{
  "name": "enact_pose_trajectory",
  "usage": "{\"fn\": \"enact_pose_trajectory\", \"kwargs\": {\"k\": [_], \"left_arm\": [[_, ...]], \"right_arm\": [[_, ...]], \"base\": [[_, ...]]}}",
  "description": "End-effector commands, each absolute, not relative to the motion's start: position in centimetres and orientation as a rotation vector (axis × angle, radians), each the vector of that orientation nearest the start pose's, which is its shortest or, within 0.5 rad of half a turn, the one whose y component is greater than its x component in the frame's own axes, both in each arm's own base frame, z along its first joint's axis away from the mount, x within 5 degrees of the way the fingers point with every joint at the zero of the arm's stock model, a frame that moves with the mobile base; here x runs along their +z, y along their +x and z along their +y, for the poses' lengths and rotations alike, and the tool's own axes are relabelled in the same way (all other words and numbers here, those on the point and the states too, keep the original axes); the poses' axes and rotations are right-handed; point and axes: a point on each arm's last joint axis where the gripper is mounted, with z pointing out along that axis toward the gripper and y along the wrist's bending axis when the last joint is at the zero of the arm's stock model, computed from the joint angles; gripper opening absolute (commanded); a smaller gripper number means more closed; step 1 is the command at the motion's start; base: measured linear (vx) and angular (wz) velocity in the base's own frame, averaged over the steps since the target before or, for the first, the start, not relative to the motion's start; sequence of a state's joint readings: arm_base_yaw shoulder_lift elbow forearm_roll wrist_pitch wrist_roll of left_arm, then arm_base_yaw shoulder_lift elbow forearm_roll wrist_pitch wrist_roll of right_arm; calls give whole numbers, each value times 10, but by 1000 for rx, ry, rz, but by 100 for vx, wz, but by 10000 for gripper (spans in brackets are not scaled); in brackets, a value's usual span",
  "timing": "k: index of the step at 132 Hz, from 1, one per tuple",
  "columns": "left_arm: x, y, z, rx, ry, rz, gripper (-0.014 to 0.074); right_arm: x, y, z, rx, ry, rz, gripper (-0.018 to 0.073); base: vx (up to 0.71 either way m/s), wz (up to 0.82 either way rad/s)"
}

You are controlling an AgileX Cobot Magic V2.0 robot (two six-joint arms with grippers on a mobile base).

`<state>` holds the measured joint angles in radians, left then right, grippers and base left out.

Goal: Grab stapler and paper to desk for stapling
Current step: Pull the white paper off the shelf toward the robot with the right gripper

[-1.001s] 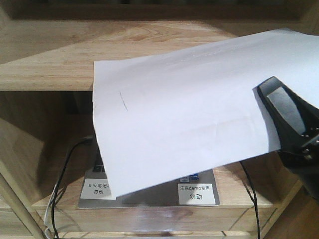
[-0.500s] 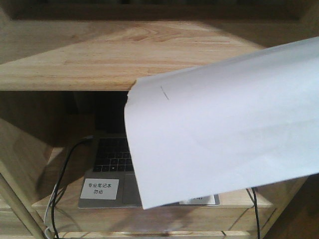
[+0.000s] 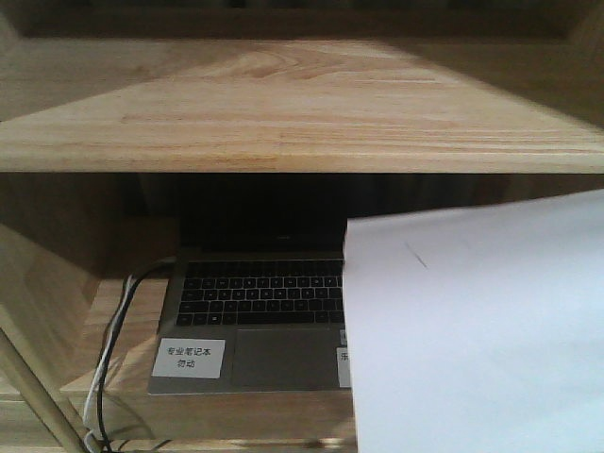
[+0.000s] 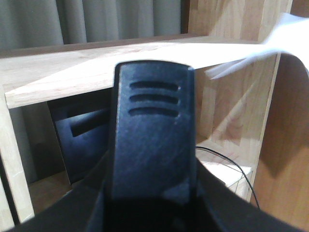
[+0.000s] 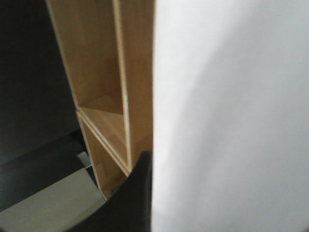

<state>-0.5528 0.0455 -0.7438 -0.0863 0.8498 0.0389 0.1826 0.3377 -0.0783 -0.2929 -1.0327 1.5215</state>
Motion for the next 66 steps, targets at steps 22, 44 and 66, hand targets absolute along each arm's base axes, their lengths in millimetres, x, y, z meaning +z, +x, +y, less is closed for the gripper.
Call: {"fn": "enact_pose_trajectory", "kwargs": {"k": [22, 44, 66], "left_arm": [[378, -27, 10, -522, 448, 1469, -6], [378, -27, 10, -522, 448, 1469, -6], [378, -27, 10, -522, 448, 1469, -6]], "right_arm": [[312, 33, 29, 1587, 148, 681, -6], [313, 25, 27, 1594, 137, 644, -6], [314, 21, 26, 1608, 131, 622, -6]], "base": [[0, 0], [0, 0], [0, 0]]}}
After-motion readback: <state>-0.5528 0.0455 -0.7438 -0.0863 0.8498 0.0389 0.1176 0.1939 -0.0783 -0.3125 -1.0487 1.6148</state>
